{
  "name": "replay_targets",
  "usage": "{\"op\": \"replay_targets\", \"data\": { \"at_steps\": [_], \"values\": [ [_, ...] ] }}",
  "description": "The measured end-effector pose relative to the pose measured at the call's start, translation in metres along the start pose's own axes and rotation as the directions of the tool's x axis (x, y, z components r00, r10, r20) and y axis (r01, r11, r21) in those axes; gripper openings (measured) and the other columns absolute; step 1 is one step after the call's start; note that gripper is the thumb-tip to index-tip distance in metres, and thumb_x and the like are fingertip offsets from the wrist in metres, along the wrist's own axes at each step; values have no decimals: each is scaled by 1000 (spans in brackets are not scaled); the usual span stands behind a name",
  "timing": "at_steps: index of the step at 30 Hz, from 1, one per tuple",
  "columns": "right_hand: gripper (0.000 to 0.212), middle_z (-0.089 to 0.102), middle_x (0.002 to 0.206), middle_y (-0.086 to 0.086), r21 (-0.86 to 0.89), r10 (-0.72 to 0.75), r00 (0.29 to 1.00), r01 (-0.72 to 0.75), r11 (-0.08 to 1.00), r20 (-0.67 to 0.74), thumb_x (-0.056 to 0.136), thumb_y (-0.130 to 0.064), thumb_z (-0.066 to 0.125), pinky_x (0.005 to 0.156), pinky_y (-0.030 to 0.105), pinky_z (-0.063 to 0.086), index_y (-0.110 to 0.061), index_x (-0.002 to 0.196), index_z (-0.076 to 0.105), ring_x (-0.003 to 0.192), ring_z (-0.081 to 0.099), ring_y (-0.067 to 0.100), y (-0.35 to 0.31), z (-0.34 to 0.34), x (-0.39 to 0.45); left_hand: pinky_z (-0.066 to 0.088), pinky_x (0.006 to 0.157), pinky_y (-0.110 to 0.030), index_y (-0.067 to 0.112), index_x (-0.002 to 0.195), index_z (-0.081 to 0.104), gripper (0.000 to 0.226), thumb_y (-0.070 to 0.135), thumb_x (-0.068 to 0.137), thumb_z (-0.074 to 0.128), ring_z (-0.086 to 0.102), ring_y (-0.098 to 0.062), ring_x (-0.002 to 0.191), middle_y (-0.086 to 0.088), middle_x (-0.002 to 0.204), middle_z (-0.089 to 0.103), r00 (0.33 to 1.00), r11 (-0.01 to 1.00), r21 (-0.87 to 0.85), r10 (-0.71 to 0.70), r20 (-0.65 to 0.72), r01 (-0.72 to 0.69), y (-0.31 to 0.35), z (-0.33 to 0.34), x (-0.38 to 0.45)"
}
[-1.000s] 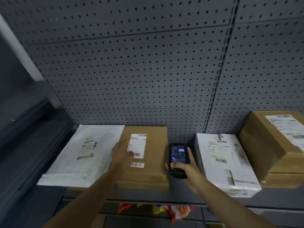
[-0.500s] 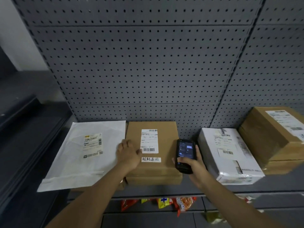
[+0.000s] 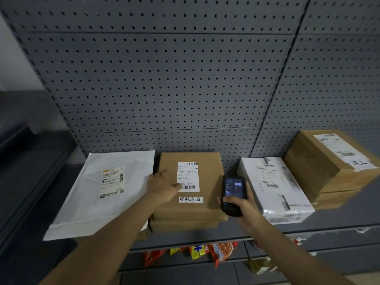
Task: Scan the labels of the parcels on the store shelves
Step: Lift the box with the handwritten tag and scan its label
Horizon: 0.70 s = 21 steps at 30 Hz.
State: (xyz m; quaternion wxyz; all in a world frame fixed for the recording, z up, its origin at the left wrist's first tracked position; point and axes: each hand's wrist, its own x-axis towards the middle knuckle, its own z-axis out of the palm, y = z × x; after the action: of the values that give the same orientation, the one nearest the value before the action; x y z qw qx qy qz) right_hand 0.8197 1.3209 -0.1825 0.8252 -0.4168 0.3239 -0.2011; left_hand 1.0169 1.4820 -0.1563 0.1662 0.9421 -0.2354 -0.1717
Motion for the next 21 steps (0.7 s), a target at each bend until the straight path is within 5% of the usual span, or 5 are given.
{"op": "replay_targets", "data": {
  "at_steps": [6, 10, 15, 18, 21],
  "values": [
    [108, 64, 124, 16, -64, 0, 999, -3, 998, -51, 53, 6, 83, 92, 60, 51, -31, 144, 39, 107, 66, 39, 0, -9, 5, 38, 110, -40, 13, 154, 18, 81, 44, 90, 57, 37, -31, 134, -14, 150, 27, 1000, 979, -201, -28, -9, 25, -9, 5, 10],
    [104, 64, 123, 14, -154, -36, 998, 29, 988, -43, 56, 6, 82, 92, 59, 52, -30, 144, 39, 109, 64, 37, -1, -9, 8, 38, 110, -40, 8, 155, -2, 90, 47, 94, 52, 36, -31, 136, -16, 155, 14, 996, 970, -228, -87, -24, 79, -14, 18, 6],
    [121, 66, 122, 14, -194, -17, 999, 9, 981, -41, 43, -4, 91, 83, 48, 59, -26, 148, 33, 105, 67, 37, -2, -9, 11, 46, 102, -43, 14, 156, 7, 97, 56, 85, 57, 50, -31, 127, -11, 147, 43, 994, 917, -384, -96, 56, 111, -25, 20, 17],
    [106, 64, 125, 13, -221, -32, 997, 17, 975, -65, 61, 6, 82, 81, 44, 59, -26, 149, 32, 106, 66, 33, -1, -10, 12, 46, 104, -46, 28, 155, 11, 100, 58, 77, 67, 53, -27, 124, -2, 146, 47, 986, 815, -564, -53, 157, 134, -37, 20, 19],
    [117, 63, 127, 13, -172, -26, 998, 15, 985, -62, 49, -2, 87, 91, 57, 54, -30, 148, 32, 109, 65, 36, 3, -10, 11, 42, 108, -45, 38, 154, -1, 103, 53, 81, 69, 51, -23, 126, 3, 149, 43, 970, 695, -696, -10, 241, 180, -42, 22, 11]
  ]
}}
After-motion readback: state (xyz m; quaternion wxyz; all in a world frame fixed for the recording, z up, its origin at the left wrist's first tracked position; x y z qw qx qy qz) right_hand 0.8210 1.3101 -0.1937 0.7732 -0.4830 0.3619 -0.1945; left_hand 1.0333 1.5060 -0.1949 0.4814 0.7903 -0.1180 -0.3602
